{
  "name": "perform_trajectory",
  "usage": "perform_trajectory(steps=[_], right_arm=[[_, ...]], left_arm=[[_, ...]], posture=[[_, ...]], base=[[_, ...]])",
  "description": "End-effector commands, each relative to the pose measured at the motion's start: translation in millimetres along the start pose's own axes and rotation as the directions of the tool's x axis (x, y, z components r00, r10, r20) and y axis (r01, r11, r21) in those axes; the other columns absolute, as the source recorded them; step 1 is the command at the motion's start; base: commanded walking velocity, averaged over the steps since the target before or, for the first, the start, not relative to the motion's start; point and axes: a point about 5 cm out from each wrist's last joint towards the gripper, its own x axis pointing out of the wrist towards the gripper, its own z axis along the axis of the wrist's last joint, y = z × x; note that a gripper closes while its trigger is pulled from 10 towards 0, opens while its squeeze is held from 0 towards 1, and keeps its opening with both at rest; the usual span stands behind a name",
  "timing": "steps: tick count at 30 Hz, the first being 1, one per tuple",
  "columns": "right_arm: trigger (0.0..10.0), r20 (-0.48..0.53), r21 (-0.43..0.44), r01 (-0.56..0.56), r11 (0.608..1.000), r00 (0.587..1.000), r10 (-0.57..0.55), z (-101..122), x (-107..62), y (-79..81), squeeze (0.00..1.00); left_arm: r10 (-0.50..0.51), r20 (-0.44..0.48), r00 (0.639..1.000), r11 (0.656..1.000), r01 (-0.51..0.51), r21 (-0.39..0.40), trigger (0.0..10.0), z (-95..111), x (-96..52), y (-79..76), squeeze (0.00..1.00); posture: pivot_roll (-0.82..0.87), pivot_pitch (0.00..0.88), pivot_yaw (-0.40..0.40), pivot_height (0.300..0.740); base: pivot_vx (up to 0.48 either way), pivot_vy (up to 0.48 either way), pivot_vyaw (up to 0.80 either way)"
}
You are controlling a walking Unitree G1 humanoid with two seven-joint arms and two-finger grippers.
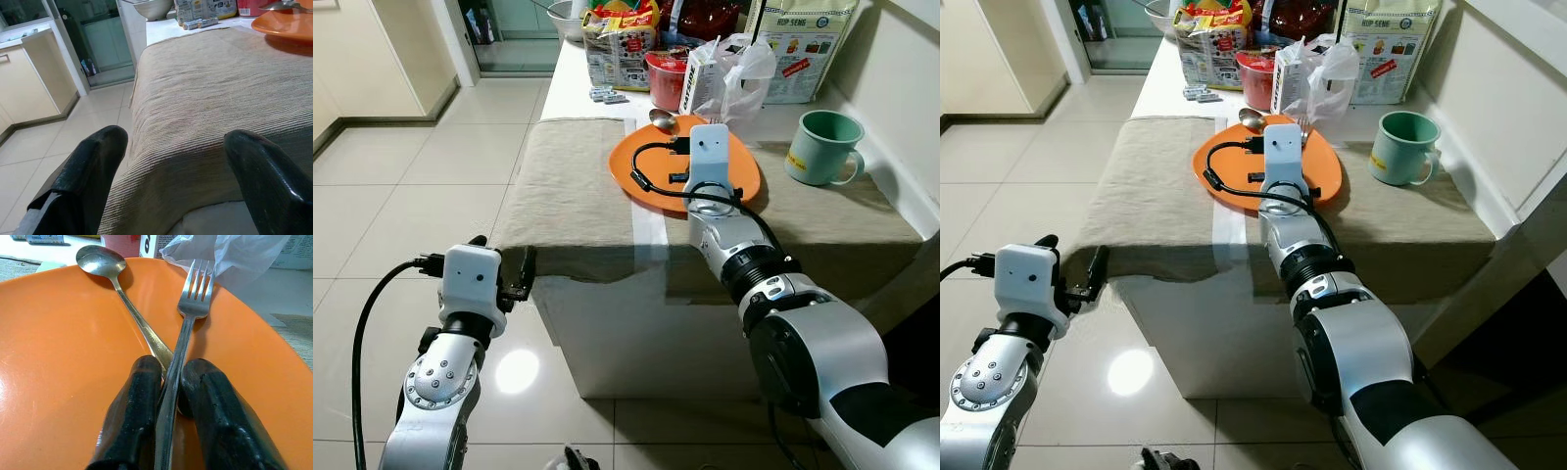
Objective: Setting the table
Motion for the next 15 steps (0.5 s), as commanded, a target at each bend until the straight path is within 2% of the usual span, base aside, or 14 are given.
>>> perform_trajectory(steps=[1, 6, 8, 13, 15], right_arm=[[0.0, -0.142, 0.001, -0.006, 1.000, 0.990, 0.006, -37.1, -3.8, 0.6, 0.00], [0.0, -0.103, -0.008, -0.014, 1.000, 0.995, 0.013, -30.6, -3.7, 3.1, 0.00], [0.0, -0.031, -0.025, -0.028, 0.999, 0.999, 0.027, -19.9, -3.9, 7.3, 0.00], [0.0, 0.020, -0.036, -0.039, 0.999, 0.999, 0.039, -11.4, -4.7, 11.5, 0.00], [0.0, 0.085, -0.058, -0.049, 0.997, 0.995, 0.054, -1.6, -6.2, 15.8, 0.00]], left_arm=[[0.005, 0.011, 1.000, 1.000, -0.006, 0.020, 10.0, 4.7, -1.6, 4.3, 0.00], [0.003, 0.012, 1.000, 1.000, -0.004, 0.022, 10.0, 4.6, -1.5, 4.1, 0.00], [0.002, 0.012, 1.000, 1.000, -0.002, 0.024, 10.0, 4.7, -1.5, 3.6, 0.00], [-0.001, 0.012, 1.000, 1.000, 0.000, 0.024, 10.0, 4.7, -1.6, 3.0, 0.00], [-0.001, 0.011, 1.000, 1.000, 0.001, 0.023, 10.0, 4.5, -1.5, 2.6, 0.00]], posture=[[0.04, 0.073, 0.059, 0.740], [0.04, 0.071, 0.059, 0.740], [0.04, 0.073, 0.058, 0.740], [0.04, 0.074, 0.058, 0.740], [0.03, 0.075, 0.057, 0.740]], base=[[0.000, 0.000, 0.00], [0.000, 0.000, 0.00], [0.000, 0.000, 0.00], [0.000, 0.000, 0.00], [0.000, 0.000, 0.00]])
